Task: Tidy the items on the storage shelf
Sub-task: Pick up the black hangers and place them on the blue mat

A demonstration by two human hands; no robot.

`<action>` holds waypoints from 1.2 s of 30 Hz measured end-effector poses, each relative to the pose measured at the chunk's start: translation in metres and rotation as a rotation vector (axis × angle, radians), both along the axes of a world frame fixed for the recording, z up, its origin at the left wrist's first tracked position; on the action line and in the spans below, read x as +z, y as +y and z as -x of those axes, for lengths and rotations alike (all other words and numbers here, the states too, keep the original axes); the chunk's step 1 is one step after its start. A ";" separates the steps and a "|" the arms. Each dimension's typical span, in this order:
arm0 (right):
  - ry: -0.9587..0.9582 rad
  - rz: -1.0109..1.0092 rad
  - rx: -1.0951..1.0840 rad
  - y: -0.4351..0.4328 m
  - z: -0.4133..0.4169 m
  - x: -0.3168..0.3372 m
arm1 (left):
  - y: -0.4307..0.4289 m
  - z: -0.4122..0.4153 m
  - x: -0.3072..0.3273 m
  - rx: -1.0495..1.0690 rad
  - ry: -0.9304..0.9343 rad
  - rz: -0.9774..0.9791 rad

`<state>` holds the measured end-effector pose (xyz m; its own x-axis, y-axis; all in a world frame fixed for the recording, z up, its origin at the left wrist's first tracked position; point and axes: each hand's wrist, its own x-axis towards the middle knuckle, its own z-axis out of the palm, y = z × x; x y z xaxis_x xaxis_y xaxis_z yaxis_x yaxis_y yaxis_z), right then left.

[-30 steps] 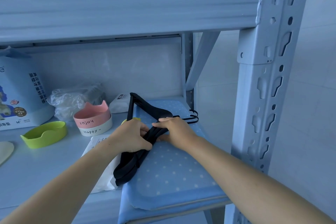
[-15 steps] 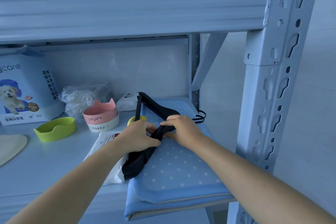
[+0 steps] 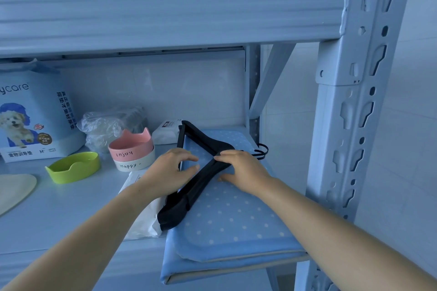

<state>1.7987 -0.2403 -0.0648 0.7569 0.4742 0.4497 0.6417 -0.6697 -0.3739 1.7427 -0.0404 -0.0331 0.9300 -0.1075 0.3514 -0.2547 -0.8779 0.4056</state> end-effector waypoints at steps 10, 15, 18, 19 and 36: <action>0.033 0.021 -0.046 -0.003 -0.001 -0.005 | 0.007 -0.011 -0.013 0.031 0.095 0.012; 0.042 0.012 -0.042 -0.004 0.000 -0.008 | 0.007 -0.013 -0.015 0.021 0.093 0.026; 0.033 0.012 -0.047 -0.003 -0.001 -0.008 | 0.008 -0.012 -0.016 0.018 0.100 0.029; 0.030 0.010 -0.048 -0.003 -0.001 -0.008 | 0.008 -0.012 -0.016 0.015 0.101 0.028; -0.073 -0.065 -0.022 0.018 -0.002 0.027 | 0.040 -0.002 0.002 0.071 -0.119 0.125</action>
<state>1.8010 -0.2221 -0.0374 0.7311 0.4259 0.5330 0.6541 -0.6599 -0.3697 1.7449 0.0000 -0.0314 0.8846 0.0084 0.4662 -0.2469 -0.8397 0.4836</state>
